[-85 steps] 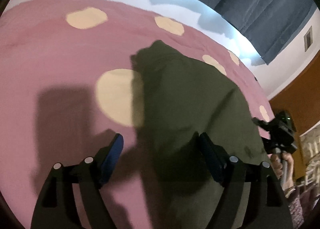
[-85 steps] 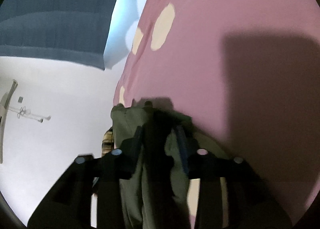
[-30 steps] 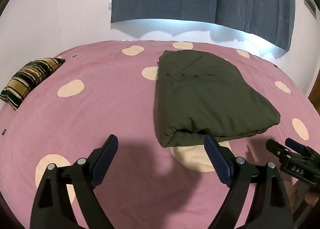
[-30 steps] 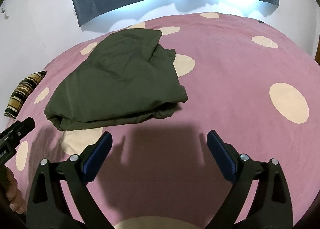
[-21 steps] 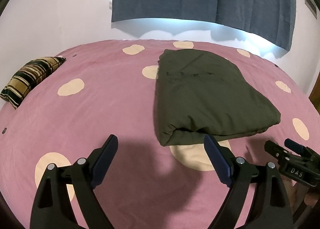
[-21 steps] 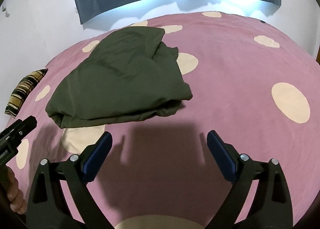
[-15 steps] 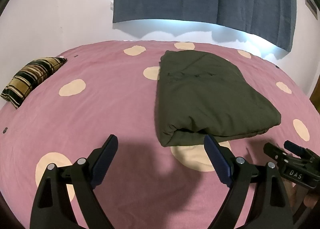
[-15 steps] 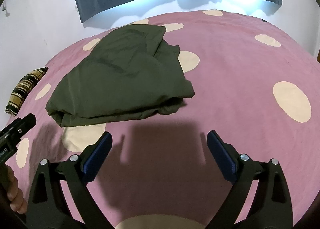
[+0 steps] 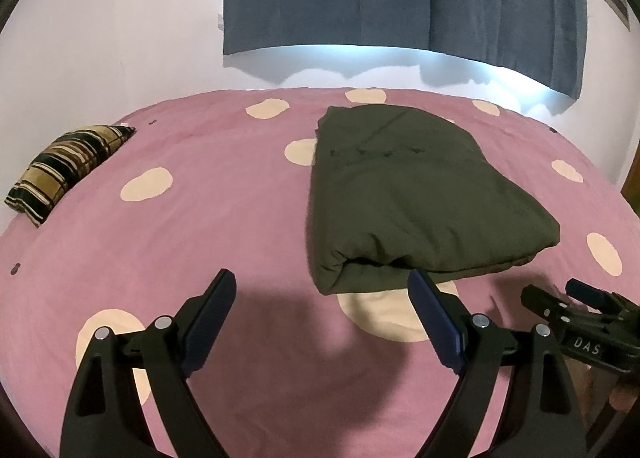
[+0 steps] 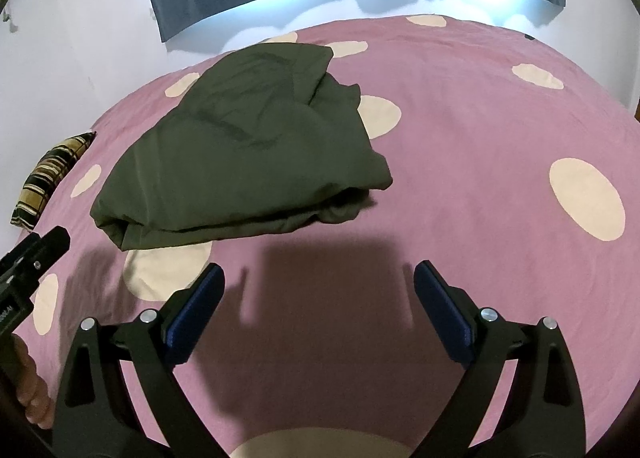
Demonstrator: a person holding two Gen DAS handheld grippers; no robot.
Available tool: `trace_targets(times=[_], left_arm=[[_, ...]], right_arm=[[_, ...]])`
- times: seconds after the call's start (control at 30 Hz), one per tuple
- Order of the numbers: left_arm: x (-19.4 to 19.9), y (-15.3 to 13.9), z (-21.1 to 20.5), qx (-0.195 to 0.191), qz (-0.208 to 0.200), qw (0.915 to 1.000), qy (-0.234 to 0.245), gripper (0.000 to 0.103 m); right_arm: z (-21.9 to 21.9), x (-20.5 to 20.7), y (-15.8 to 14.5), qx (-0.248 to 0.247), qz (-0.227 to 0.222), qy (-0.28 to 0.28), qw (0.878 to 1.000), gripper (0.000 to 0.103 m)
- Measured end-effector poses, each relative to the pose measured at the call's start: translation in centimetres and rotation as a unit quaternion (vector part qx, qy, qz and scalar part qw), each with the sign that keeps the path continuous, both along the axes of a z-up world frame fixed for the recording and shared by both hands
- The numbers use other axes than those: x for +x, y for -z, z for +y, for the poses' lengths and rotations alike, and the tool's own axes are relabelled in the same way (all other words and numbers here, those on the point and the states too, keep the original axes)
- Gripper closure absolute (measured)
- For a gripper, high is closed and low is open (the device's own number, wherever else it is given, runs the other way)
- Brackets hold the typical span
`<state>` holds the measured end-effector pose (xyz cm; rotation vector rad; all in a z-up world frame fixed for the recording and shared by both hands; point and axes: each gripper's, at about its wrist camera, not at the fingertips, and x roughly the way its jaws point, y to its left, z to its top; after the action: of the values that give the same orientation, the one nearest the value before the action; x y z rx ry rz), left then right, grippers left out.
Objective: Fold small clothes
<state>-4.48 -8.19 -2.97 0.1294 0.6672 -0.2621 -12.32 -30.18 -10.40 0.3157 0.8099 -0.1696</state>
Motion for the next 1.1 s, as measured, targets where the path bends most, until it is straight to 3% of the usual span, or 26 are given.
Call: trace_targets(times=[0.77, 1.1], left_arm=[[0.6, 0.3, 0.1, 0.010, 0.021, 0.9993, -0.028, 0.016], [0.4, 0.3, -0.2, 0.016, 0.008, 0.9994, -0.031, 0.016]], right_arm=[[0.9, -0.1, 0.4, 0.005, 0.014, -0.006, 1.000, 0.008], [1.1, -0.1, 0.5, 0.007, 0.019, -0.008, 1.000, 0.008]])
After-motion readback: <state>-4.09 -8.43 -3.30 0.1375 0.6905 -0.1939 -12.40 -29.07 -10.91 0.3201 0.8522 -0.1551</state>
